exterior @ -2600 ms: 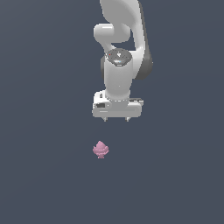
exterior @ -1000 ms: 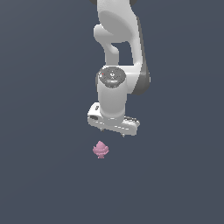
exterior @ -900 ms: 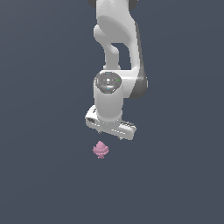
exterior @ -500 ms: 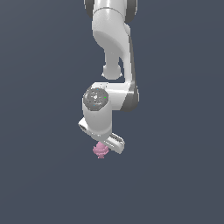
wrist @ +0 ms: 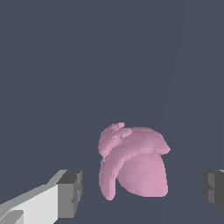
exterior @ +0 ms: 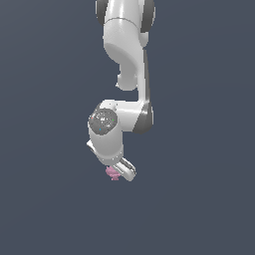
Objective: Pick up the object and move it to a goal position.
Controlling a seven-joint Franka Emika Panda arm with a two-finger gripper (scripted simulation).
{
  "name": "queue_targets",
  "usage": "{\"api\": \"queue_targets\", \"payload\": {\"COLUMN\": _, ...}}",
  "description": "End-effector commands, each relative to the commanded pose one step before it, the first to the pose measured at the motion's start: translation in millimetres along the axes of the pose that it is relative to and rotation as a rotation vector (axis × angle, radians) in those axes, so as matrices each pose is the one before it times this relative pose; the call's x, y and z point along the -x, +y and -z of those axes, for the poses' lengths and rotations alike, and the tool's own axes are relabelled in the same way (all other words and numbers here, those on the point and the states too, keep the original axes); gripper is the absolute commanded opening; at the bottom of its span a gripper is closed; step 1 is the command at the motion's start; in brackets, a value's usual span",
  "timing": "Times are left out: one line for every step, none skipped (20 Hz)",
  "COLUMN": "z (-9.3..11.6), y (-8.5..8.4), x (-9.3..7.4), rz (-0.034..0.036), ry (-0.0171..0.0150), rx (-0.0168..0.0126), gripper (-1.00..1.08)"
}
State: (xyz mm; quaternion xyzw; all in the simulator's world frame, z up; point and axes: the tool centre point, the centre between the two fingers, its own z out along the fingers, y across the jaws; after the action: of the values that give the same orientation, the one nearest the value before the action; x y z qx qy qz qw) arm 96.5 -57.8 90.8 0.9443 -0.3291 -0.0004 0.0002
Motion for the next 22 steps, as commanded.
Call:
{"api": "queue_targets", "payload": {"z": -0.17, "y": -0.28, "x": 0.04, "rz": 0.00022, "ry": 0.00030, "rx": -0.00032, "gripper": 1.00}}
{"api": "queue_targets", "payload": {"z": -1.31, "y": -0.08, "x": 0.05, "rz": 0.00000, "ry": 0.00000, "rx": 0.00000, "gripper": 1.00}}
{"api": "queue_targets", "payload": {"z": -2.17, "y": -0.12, "x": 0.09, "rz": 0.00000, "ry": 0.00000, "rx": 0.00000, "gripper": 1.00}}
{"api": "queue_targets", "payload": {"z": -2.99, "y": 0.24, "x": -0.14, "rz": -0.00069, "ry": 0.00004, "rx": -0.00004, "gripper": 1.00}}
{"api": "queue_targets", "payload": {"z": -3.84, "y": 0.20, "x": -0.08, "rz": -0.00069, "ry": 0.00004, "rx": -0.00004, "gripper": 1.00}}
{"api": "queue_targets", "payload": {"z": -4.72, "y": -0.24, "x": 0.24, "rz": 0.00000, "ry": 0.00000, "rx": 0.00000, "gripper": 1.00}}
{"api": "queue_targets", "payload": {"z": -5.49, "y": 0.31, "x": -0.07, "rz": -0.00097, "ry": 0.00006, "rx": -0.00006, "gripper": 1.00}}
{"api": "queue_targets", "payload": {"z": -6.29, "y": 0.12, "x": 0.10, "rz": -0.00069, "ry": 0.00004, "rx": -0.00004, "gripper": 1.00}}
{"api": "queue_targets", "payload": {"z": -6.33, "y": 0.12, "x": 0.12, "rz": -0.00069, "ry": 0.00004, "rx": -0.00004, "gripper": 1.00}}
{"api": "queue_targets", "payload": {"z": -5.39, "y": 0.16, "x": 0.06, "rz": -0.00069, "ry": 0.00004, "rx": -0.00004, "gripper": 1.00}}
{"api": "queue_targets", "payload": {"z": -4.44, "y": 0.19, "x": -0.03, "rz": -0.00069, "ry": 0.00004, "rx": -0.00004, "gripper": 1.00}}
{"api": "queue_targets", "payload": {"z": -3.54, "y": -0.21, "x": 0.14, "rz": 0.00000, "ry": 0.00000, "rx": 0.00000, "gripper": 1.00}}
{"api": "queue_targets", "payload": {"z": -2.55, "y": 0.21, "x": -0.25, "rz": -0.00069, "ry": 0.00005, "rx": -0.00004, "gripper": 1.00}}
{"api": "queue_targets", "payload": {"z": -1.65, "y": -0.20, "x": -0.11, "rz": 0.00000, "ry": 0.00000, "rx": 0.00000, "gripper": 1.00}}
{"api": "queue_targets", "payload": {"z": -0.70, "y": -0.20, "x": -0.24, "rz": 0.00000, "ry": 0.00000, "rx": 0.00000, "gripper": 1.00}}
{"api": "queue_targets", "payload": {"z": 0.25, "y": -0.21, "x": -0.38, "rz": 0.00000, "ry": 0.00000, "rx": 0.00000, "gripper": 1.00}}
{"api": "queue_targets", "payload": {"z": 0.79, "y": -0.16, "x": -0.37, "rz": 0.00000, "ry": 0.00000, "rx": 0.00000, "gripper": 1.00}}
{"api": "queue_targets", "payload": {"z": 0.32, "y": -0.05, "x": -0.12, "rz": 0.00000, "ry": 0.00000, "rx": 0.00000, "gripper": 1.00}}
{"api": "queue_targets", "payload": {"z": 0.00, "y": 0.00, "x": 0.00, "rz": 0.00000, "ry": 0.00000, "rx": 0.00000, "gripper": -1.00}}
{"api": "queue_targets", "payload": {"z": 0.00, "y": 0.00, "x": 0.00, "rz": 0.00000, "ry": 0.00000, "rx": 0.00000, "gripper": -1.00}}
{"api": "queue_targets", "payload": {"z": 0.00, "y": 0.00, "x": 0.00, "rz": 0.00000, "ry": 0.00000, "rx": 0.00000, "gripper": -1.00}}
{"api": "queue_targets", "payload": {"z": 0.00, "y": 0.00, "x": 0.00, "rz": 0.00000, "ry": 0.00000, "rx": 0.00000, "gripper": -1.00}}
